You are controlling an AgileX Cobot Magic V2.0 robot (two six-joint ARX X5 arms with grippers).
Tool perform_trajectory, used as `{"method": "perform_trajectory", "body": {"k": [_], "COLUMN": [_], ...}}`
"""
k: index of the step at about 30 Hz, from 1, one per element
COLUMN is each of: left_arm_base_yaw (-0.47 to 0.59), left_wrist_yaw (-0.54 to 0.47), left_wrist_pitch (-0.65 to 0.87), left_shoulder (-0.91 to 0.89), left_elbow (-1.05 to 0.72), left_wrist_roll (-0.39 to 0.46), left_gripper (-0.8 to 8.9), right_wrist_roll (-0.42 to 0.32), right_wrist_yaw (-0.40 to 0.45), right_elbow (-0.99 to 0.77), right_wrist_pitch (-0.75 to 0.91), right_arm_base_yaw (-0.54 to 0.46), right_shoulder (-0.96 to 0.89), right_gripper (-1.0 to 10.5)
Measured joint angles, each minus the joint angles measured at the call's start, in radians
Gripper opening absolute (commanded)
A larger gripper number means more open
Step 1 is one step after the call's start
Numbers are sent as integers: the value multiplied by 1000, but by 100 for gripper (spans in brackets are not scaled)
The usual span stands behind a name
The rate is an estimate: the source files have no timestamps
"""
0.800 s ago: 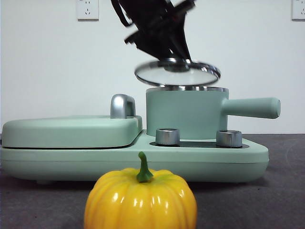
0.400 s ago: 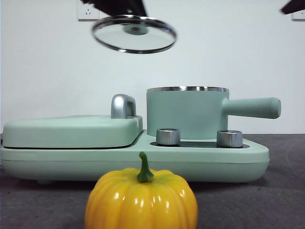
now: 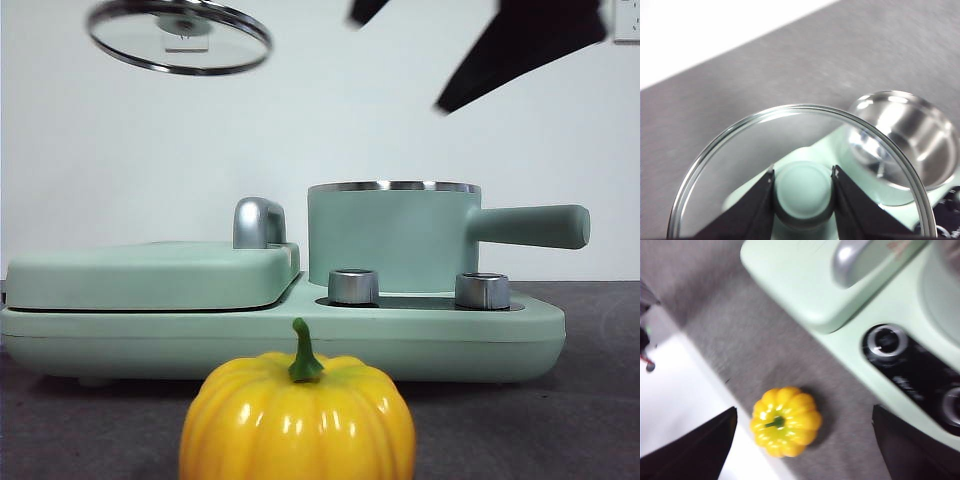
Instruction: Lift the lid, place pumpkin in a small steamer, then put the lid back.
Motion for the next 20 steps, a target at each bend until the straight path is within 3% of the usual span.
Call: {"method": "perform_trajectory", "body": {"k": [7, 20], "left_arm_base_yaw": [43, 39], "left_wrist_yaw": [0, 0], "left_wrist_pitch": [55, 115], "left_shoulder": [-174, -463], "left_elbow": [-224, -529], "left_wrist_roll": [-4, -26], "left_gripper": [7, 7], "right_wrist_roll": [17, 18], "right_wrist_yaw": [53, 74], "right_elbow": [14, 14], "right_wrist_pitch": [-2, 0], "right_arm_base_yaw": [113, 172], "right_shoulder": [161, 342], "right_gripper": [556, 613]}}
